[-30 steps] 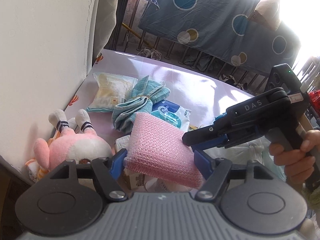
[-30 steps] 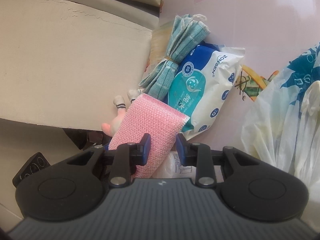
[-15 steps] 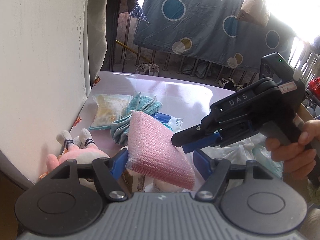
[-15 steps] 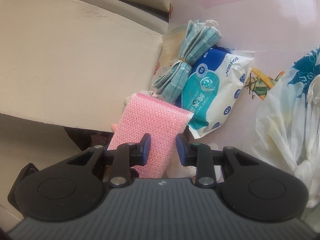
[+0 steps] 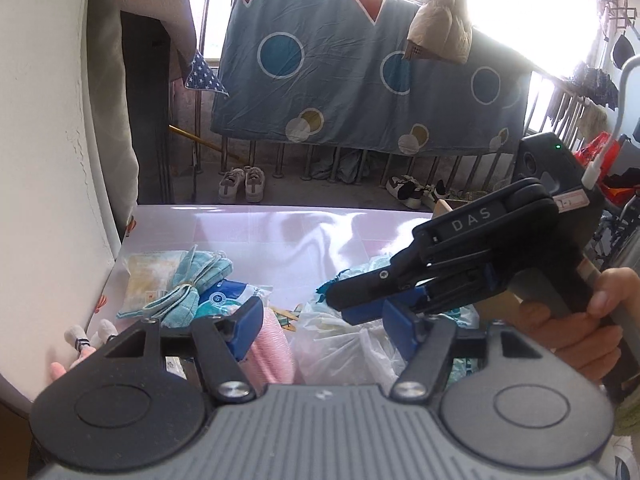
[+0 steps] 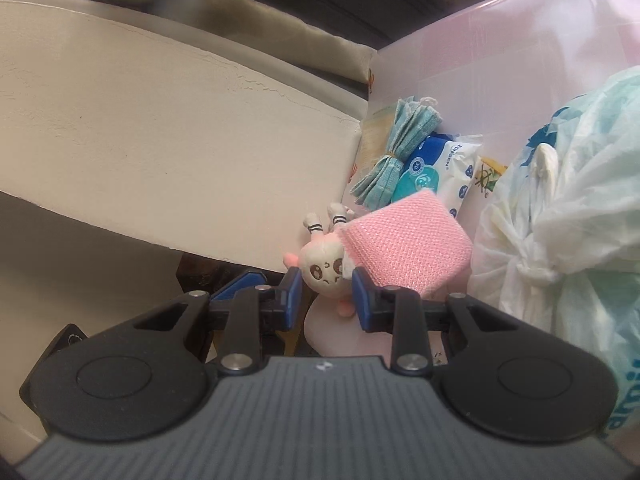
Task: Organize soft objects
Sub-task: 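Close the right tool on the pink sponge and lift it, then carry the pink sponge with the right tool over the cardboard box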
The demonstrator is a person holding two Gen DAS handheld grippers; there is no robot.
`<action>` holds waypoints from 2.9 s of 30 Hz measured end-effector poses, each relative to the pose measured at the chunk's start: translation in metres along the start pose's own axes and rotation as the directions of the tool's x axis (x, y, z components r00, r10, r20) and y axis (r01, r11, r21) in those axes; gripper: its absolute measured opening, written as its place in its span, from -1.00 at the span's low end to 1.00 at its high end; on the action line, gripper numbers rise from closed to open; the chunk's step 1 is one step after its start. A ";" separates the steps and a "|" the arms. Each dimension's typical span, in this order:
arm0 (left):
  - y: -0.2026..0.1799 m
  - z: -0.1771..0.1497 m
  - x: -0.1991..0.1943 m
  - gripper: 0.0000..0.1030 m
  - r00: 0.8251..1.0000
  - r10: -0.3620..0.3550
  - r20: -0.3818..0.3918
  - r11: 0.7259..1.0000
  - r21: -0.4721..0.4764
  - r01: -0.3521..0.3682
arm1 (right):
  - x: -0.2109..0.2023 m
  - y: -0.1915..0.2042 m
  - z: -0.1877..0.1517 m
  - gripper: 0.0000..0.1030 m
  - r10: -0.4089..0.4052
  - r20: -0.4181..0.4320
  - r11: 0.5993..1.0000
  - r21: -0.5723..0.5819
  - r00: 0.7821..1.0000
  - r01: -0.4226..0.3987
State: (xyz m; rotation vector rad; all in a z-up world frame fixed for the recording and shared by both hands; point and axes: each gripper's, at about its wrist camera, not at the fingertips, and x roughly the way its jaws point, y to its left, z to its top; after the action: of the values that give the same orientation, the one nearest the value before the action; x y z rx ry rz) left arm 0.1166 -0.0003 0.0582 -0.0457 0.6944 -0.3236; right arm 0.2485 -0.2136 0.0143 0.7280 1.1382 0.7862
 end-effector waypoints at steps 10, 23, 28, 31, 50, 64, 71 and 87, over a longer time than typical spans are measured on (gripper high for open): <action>0.037 -0.051 0.002 0.16 0.993 0.059 -0.106 0.994 -0.084 -0.068 | -0.032 -0.025 -0.025 -0.46 -0.050 0.043 0.998 0.047 0.998 0.048; 0.067 -0.029 0.048 0.16 0.995 0.012 -0.100 0.986 -0.167 -0.029 | 0.059 -0.015 0.033 -0.17 -0.191 0.022 0.981 0.041 0.981 0.190; 0.070 -0.030 0.081 -0.29 0.985 0.054 -0.164 0.984 -0.158 -0.080 | 0.092 -0.033 0.057 -0.05 -0.239 -0.022 0.968 0.076 0.971 0.240; 0.082 -0.035 0.085 -0.39 0.986 0.040 -0.165 0.978 -0.198 -0.072 | 0.105 -0.037 0.062 -0.02 -0.261 -0.052 0.961 0.076 0.964 0.264; 0.098 -0.031 0.069 -0.48 0.991 -0.006 -0.134 0.956 -0.292 -0.034 | 0.119 -0.036 0.067 0.24 -0.215 -0.066 0.973 0.070 0.974 0.220; 0.067 -0.003 0.013 -0.49 1.000 -0.011 -0.004 0.973 -0.229 0.010 | 0.073 -0.007 0.057 0.24 -0.093 0.020 0.993 0.079 0.995 0.091; 0.035 0.005 -0.010 -0.49 0.998 -0.028 0.053 0.986 -0.162 0.037 | 0.032 0.000 0.048 0.24 -0.040 0.081 0.995 0.093 0.996 0.033; -0.100 0.048 0.006 -0.48 0.961 -0.261 0.088 0.965 0.056 0.257 | -0.153 -0.032 0.015 0.24 -0.034 0.363 0.992 0.129 0.931 -0.014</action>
State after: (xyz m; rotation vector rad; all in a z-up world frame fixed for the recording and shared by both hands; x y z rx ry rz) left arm 0.1235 -0.0999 0.1066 -0.1101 0.5871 -0.5853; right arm 0.2342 -0.3607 0.0672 0.9333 0.8578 0.5410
